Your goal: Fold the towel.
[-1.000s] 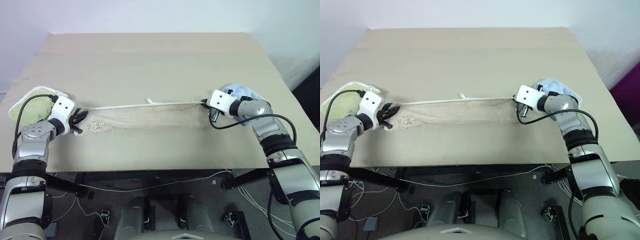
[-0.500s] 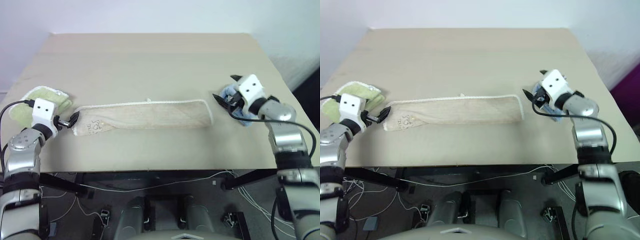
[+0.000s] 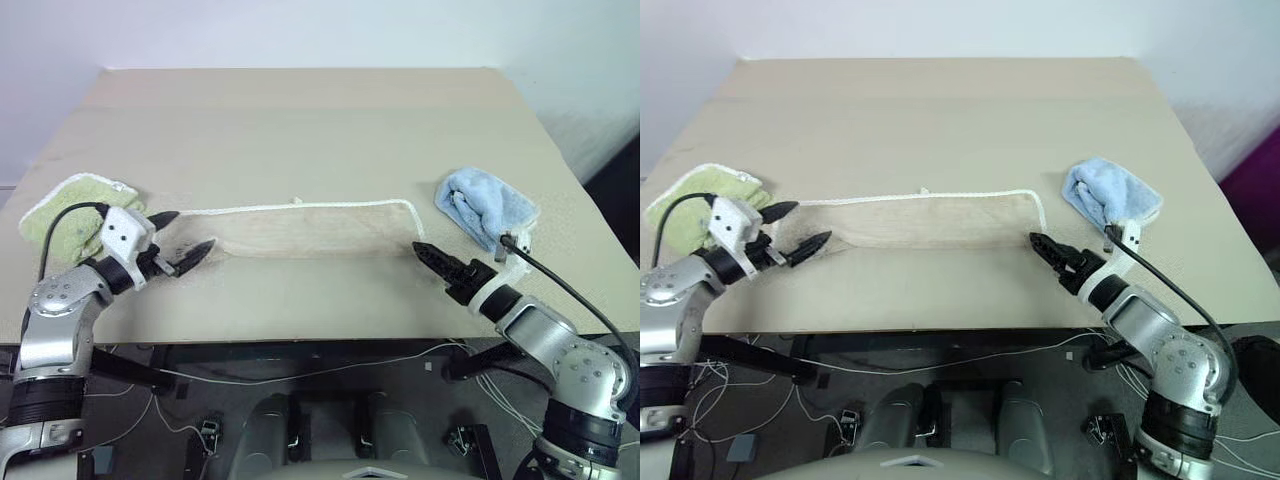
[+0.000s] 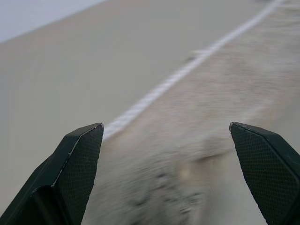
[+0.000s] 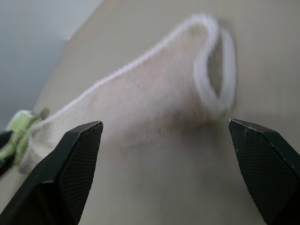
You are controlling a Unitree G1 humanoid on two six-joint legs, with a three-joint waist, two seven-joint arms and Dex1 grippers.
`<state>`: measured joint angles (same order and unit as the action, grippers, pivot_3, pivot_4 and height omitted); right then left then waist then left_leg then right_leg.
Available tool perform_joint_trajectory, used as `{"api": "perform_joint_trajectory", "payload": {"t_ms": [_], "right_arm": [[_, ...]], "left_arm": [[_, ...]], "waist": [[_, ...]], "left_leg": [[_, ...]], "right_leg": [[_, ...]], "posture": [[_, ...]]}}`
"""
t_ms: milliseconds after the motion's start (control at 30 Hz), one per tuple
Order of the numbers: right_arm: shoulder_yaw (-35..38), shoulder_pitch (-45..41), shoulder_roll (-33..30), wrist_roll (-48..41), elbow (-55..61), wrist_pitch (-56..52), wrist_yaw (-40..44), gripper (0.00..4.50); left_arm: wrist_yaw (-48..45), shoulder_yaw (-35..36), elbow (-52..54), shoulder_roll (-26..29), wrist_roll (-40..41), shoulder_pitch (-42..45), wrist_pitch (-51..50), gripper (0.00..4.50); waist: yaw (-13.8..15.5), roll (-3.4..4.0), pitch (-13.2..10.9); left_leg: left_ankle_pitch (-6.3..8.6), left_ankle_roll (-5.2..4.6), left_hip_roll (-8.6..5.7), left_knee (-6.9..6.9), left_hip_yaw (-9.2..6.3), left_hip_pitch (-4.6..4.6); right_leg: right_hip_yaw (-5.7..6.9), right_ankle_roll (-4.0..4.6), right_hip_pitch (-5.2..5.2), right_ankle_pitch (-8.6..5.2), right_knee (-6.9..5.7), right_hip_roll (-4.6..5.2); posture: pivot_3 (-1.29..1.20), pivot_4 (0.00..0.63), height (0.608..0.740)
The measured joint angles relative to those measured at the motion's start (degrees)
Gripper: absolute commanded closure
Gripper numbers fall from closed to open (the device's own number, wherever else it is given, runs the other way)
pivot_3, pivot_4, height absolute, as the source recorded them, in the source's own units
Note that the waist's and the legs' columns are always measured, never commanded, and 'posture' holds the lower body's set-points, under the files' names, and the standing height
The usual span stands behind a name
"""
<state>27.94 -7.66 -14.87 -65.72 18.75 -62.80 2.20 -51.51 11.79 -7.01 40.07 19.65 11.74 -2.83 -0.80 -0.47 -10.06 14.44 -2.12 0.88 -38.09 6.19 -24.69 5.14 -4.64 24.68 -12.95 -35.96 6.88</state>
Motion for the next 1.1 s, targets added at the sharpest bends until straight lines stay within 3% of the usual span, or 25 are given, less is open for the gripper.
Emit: {"api": "perform_joint_trajectory", "payload": {"t_ms": [200,467,600,933,1100], "right_arm": [[0.56,-4.45,5.57,-7.21,-4.4,0.23,-14.57,0.02],[0.64,-11.03,7.45,-11.4,-12.5,5.24,-21.9,0.02],[0.63,-12.63,8.27,-11.48,-15.87,8.38,-23.18,0.91],[0.64,-12.77,8.98,-13.08,-17.4,12.13,-24.95,4.45],[0.47,-12.69,8.37,-13.75,-17.09,12.83,-25.06,4.48]], "left_arm": [[-3.79,-4.39,4.13,-0.01,-0.42,0.0,-0.31,0.0],[-4.29,-6.59,7.73,-0.94,-0.41,-0.46,-1.61,0.0],[-4.13,-6.62,7.92,-1.24,-0.43,-0.86,-1.84,0.0],[-3.48,-6.64,8.35,-1.9,-0.43,-1.96,-1.91,0.0],[-3.33,-6.67,8.35,-2.02,-0.47,-1.93,-1.92,0.0]], "waist": [[-0.14,0.02,0.0],[-0.21,0.02,0.0],[-0.21,0.0,0.01],[-0.2,-0.01,0.02],[-0.04,0.01,0.01]], "left_leg": [[-0.05,-0.09,0.02,0.0,0.03,0.0],[-0.11,-0.2,0.02,0.0,0.07,0.01],[-0.12,-0.21,0.02,0.0,0.1,0.06],[-0.1,-0.21,0.04,0.01,0.11,0.08],[-0.08,-0.23,0.04,0.01,0.1,0.1]], "right_leg": [[-0.01,0.04,0.0,-0.03,0.0,-0.08],[0.04,-0.05,-0.02,0.01,-0.01,-0.19],[0.04,-0.06,-0.07,0.01,0.0,-0.28],[0.02,-0.06,-0.08,0.01,0.02,-0.27],[0.02,-0.05,-0.11,0.0,0.08,-0.15]], "posture": [[0.0,0.15,0.74],[0.0,0.15,0.74],[0.0,0.15,0.74],[0.0,0.15,0.74],[0.0,0.15,0.74]]}}
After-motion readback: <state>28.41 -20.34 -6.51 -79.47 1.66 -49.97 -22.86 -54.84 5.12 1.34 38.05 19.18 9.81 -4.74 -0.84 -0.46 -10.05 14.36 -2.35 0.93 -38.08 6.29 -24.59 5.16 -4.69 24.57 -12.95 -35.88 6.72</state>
